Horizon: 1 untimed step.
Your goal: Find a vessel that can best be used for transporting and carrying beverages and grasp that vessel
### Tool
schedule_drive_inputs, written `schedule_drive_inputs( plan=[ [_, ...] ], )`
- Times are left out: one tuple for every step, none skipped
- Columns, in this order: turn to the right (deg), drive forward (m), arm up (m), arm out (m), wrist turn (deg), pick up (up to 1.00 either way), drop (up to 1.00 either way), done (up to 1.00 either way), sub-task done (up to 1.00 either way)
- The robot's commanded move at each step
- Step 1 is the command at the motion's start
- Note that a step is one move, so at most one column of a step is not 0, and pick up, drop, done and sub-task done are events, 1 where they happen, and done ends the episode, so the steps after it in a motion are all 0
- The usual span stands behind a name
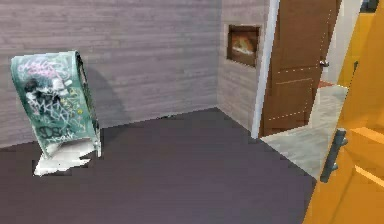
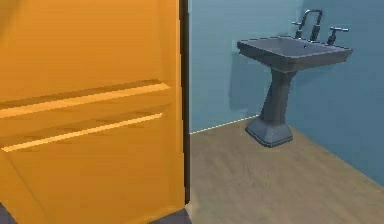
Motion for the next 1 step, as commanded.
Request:
schedule_drive_inputs(
  plan=[
    [-3.0, 0.0, 0.0, 0.0, 0.0, 0.0, 0.0, 0.0, 0.0]
  ],
)
